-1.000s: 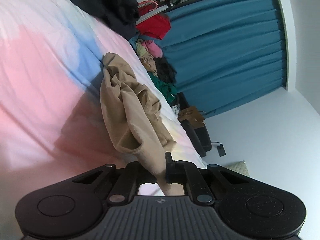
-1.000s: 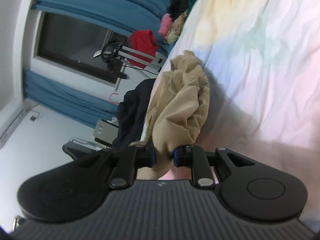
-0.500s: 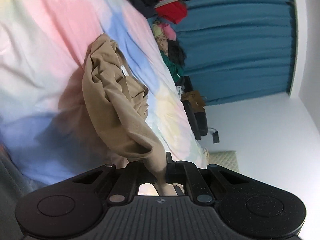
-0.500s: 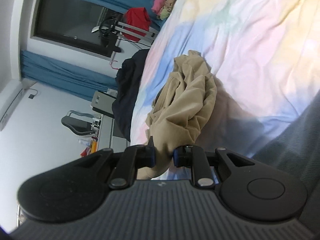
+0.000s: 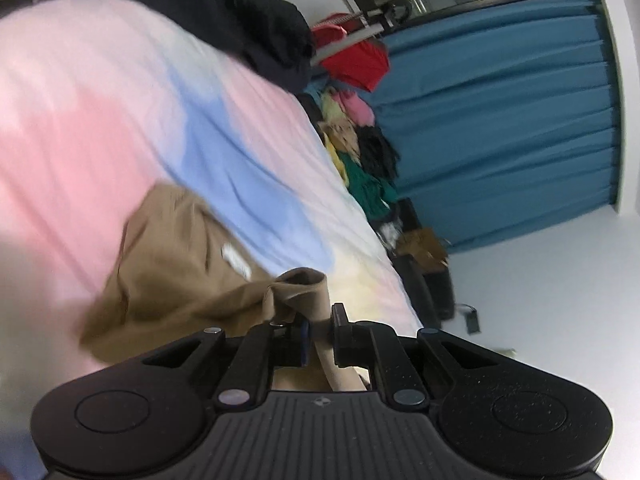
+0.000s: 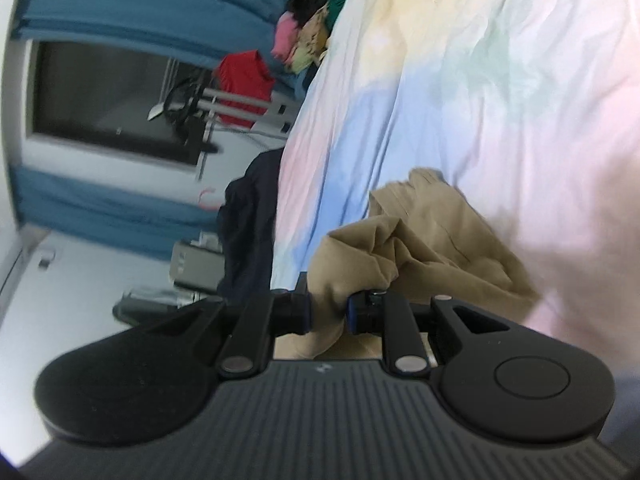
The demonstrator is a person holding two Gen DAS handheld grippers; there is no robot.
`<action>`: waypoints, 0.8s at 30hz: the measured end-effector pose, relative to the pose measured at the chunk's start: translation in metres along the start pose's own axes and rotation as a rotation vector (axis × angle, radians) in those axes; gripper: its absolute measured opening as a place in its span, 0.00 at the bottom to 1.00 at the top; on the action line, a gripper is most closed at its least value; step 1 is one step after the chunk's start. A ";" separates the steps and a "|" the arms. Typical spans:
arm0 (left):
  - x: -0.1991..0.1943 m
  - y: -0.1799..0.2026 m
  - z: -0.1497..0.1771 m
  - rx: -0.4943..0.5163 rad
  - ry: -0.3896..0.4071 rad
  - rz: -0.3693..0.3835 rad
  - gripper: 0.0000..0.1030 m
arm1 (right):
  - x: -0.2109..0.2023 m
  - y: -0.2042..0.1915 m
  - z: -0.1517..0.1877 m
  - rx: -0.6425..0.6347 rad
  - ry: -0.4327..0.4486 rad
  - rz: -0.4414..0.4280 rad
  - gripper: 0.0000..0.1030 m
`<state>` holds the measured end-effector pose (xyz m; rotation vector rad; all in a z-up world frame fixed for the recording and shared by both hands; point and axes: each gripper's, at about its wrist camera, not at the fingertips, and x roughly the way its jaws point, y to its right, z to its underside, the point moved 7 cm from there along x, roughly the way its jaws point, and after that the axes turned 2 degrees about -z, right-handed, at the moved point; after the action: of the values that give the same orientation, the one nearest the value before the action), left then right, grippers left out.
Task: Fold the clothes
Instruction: 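Lift the shirt edge with both grippers and fold it over the shirt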
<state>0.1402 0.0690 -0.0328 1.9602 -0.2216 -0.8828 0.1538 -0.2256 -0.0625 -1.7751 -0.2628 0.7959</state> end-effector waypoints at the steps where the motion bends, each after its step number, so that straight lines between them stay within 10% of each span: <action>1: 0.009 -0.001 -0.007 0.009 0.005 -0.013 0.09 | 0.011 0.002 -0.003 0.008 0.001 0.001 0.20; 19: 0.145 -0.063 -0.070 0.205 0.056 -0.158 0.06 | 0.169 0.034 -0.037 -0.066 -0.145 0.088 0.28; 24: 0.149 -0.061 -0.066 0.280 0.030 -0.166 0.31 | 0.160 0.019 -0.037 -0.105 -0.136 -0.013 0.86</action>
<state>0.2805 0.0751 -0.1362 2.2766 -0.1746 -0.9700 0.2932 -0.1740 -0.1349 -1.8178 -0.4119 0.9093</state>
